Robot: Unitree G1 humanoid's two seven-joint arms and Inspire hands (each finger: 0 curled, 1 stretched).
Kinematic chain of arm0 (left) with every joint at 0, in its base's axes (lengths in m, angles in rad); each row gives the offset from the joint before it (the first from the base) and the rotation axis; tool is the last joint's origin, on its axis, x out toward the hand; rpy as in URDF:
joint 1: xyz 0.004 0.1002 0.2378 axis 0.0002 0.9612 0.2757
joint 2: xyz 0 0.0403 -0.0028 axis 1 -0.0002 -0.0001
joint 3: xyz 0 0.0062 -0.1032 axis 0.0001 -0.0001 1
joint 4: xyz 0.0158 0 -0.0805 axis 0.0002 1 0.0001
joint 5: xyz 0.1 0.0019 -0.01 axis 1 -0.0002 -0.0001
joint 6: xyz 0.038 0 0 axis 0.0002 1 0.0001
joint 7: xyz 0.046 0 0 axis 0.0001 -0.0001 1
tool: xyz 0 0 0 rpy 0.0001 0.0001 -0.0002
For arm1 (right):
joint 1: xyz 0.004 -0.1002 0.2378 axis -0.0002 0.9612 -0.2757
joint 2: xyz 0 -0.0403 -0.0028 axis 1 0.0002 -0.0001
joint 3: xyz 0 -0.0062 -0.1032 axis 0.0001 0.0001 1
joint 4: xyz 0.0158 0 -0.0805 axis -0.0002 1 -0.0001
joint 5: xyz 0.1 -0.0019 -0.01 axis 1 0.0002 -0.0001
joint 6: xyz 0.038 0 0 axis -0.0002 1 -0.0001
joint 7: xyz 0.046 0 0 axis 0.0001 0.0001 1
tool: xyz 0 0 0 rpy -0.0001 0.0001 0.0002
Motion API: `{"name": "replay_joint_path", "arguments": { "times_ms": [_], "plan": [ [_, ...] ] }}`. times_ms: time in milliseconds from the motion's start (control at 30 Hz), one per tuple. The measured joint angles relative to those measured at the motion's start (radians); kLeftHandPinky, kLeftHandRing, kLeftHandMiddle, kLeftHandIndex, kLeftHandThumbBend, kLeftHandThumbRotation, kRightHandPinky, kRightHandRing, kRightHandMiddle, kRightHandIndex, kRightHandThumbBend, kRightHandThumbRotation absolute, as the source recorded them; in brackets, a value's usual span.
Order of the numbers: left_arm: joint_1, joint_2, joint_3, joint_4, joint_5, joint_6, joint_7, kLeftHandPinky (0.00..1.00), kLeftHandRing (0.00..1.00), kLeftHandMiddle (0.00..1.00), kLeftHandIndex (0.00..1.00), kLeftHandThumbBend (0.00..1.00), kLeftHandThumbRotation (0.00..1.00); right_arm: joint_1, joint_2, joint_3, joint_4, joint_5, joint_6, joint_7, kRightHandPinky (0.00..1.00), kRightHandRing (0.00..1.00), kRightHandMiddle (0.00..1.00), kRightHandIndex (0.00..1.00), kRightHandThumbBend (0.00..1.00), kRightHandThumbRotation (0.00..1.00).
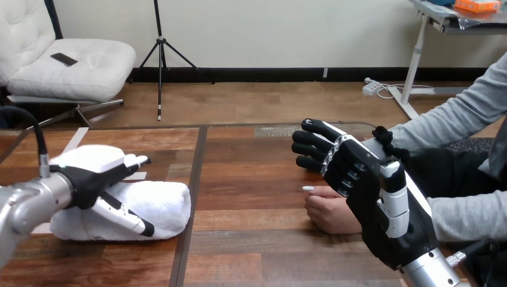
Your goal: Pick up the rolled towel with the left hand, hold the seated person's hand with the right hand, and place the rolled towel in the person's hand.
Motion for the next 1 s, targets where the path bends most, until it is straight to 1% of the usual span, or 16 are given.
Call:
{"name": "replay_joint_path", "arguments": {
  "times_ms": [433,567,733,1000],
  "plan": [
    [-0.001,-0.060,-0.042,0.074,0.001,0.011,0.081,1.00,1.00,1.00,1.00,1.00,0.63,0.000,0.000,0.000,0.000,0.001,0.000,0.001,0.86,0.85,0.84,0.85,0.95,1.00],
    [-0.003,-0.075,-0.050,0.096,0.000,0.010,0.109,1.00,1.00,1.00,1.00,1.00,0.60,0.000,0.000,0.000,0.000,0.001,0.000,0.000,0.85,0.85,0.84,0.85,0.96,1.00],
    [-0.012,-0.087,-0.059,0.123,0.000,0.010,0.145,1.00,1.00,1.00,1.00,1.00,0.60,0.000,0.000,-0.001,0.000,0.001,0.000,0.001,0.84,0.85,0.84,0.85,0.96,1.00],
    [-0.020,-0.098,-0.067,0.146,0.000,0.013,0.170,1.00,1.00,1.00,1.00,1.00,0.58,0.000,-0.001,-0.001,0.000,0.009,0.000,0.003,0.84,0.85,0.84,0.85,0.96,1.00]
  ]
}}
